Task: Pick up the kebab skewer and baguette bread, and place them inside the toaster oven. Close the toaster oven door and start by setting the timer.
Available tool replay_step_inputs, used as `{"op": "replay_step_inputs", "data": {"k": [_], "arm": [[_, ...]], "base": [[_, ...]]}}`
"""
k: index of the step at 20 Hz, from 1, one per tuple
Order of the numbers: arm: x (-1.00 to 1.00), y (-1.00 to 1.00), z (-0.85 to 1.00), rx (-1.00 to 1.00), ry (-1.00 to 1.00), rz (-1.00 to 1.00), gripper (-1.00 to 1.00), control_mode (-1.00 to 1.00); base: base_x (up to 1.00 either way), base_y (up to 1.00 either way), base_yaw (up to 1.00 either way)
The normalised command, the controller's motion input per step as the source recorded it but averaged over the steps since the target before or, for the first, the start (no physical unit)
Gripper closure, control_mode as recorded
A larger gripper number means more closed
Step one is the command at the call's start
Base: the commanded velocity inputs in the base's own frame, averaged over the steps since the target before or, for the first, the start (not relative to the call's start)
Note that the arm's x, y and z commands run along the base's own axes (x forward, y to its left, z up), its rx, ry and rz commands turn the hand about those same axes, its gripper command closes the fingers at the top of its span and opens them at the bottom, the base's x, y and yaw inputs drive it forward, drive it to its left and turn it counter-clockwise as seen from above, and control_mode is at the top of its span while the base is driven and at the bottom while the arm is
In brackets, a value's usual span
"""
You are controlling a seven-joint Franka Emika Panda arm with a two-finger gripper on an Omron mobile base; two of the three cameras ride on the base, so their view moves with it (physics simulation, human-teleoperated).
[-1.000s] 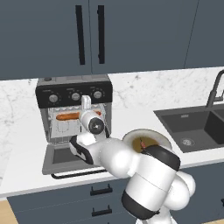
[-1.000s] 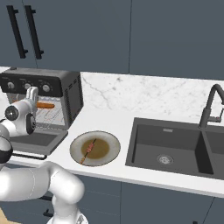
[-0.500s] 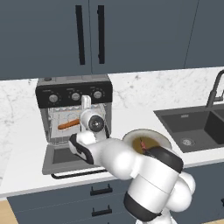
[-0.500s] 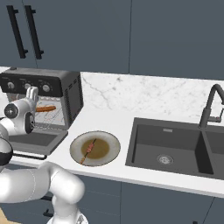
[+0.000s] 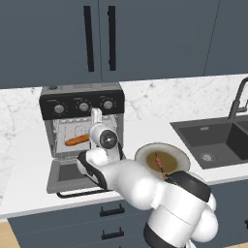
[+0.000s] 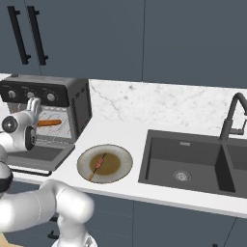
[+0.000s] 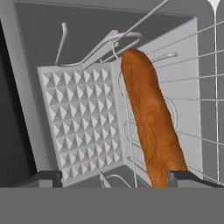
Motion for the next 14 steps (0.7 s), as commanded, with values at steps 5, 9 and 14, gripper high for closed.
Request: {"op": "replay_step_inputs", "data": {"k": [5, 9, 14], "arm": [[-0.66, -0.16, 0.15, 0.0, 0.13, 0.07, -1.0, -1.0], [-0.47, -0.2, 0.34, -0.01, 0.31, 0.08, -1.0, -1.0], [-0.31, -0.06, 0.23, -0.09, 0.45, 0.06, -1.0, -1.0]], "base": [[0.0, 0.0, 0.0], [0.0, 0.0, 0.0], [0.0, 0.0, 0.0]]}}
